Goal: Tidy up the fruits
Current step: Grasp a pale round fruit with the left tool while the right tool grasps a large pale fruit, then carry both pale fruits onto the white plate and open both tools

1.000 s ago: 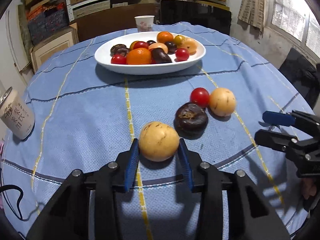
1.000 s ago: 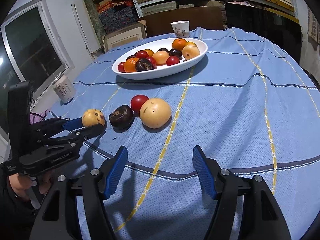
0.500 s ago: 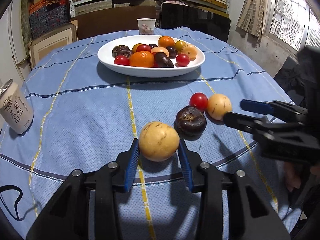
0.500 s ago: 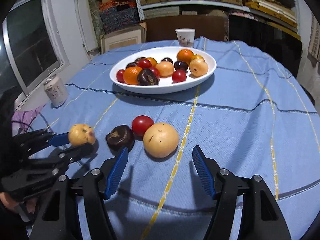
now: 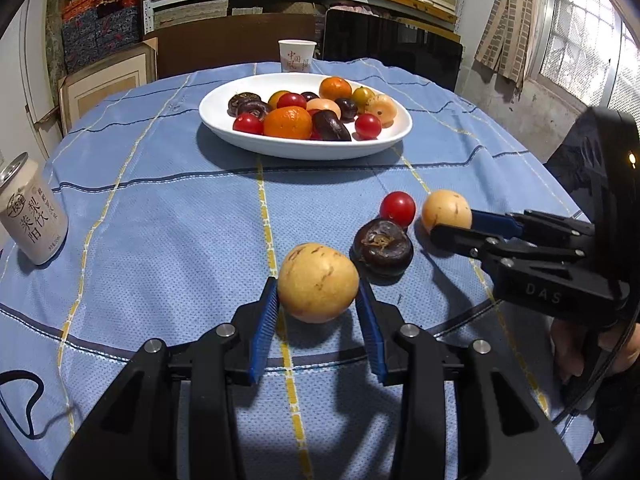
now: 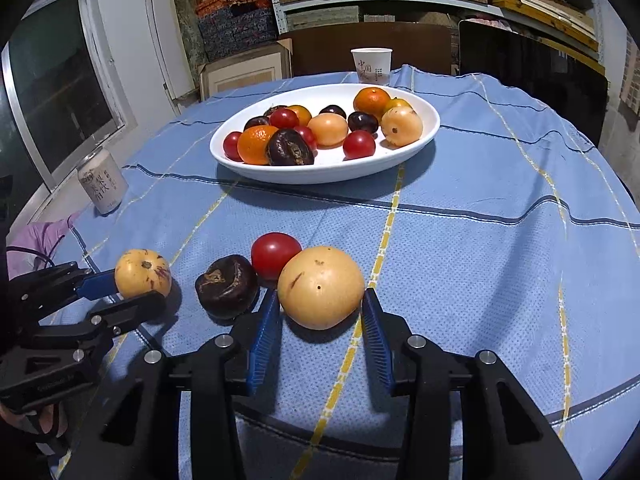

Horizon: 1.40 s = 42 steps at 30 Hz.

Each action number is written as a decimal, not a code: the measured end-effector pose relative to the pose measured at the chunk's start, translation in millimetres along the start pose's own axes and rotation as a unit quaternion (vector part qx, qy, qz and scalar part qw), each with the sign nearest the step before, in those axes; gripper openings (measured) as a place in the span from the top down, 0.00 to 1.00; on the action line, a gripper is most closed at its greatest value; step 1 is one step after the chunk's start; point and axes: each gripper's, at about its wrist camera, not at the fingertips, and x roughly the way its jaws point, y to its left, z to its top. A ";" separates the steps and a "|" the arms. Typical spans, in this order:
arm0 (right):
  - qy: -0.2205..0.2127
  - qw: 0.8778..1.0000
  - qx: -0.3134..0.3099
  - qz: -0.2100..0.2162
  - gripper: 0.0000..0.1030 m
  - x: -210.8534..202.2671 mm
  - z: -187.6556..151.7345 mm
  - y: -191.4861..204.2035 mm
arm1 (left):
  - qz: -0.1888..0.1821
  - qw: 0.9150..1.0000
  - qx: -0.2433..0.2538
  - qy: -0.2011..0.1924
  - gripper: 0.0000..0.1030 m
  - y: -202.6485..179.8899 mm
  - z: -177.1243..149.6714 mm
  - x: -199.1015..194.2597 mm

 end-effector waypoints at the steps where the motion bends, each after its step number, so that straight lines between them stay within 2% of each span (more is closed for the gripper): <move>1: -0.003 1.000 -0.002 -0.001 0.58 -1.9 -0.4 1.0 | 0.000 1.000 -0.001 -0.002 0.63 0.6 0.1 -0.7; 18: -0.045 0.999 -0.014 -0.007 0.58 -31.2 -11.7 6.9 | 0.006 1.000 -0.006 -0.014 0.63 -0.2 -1.8 -10.6; 30: -0.054 0.998 -0.012 0.000 0.58 -61.9 -26.2 0.5 | 0.004 1.000 -0.021 -0.012 0.63 -1.8 -0.6 -26.2; 34: -0.060 0.998 -0.027 0.001 0.58 -71.1 -15.5 1.5 | 0.005 1.000 -0.017 -0.023 0.63 -1.6 21.2 -38.5; 38: -0.077 0.997 -0.022 0.011 0.58 -81.2 15.9 -6.4 | 0.011 0.999 -0.010 -0.039 0.63 0.4 57.0 -46.1; 42: -0.092 0.995 -0.030 0.012 0.58 -77.9 62.5 -13.5 | 0.009 0.999 -0.004 -0.053 0.63 0.4 101.0 -40.1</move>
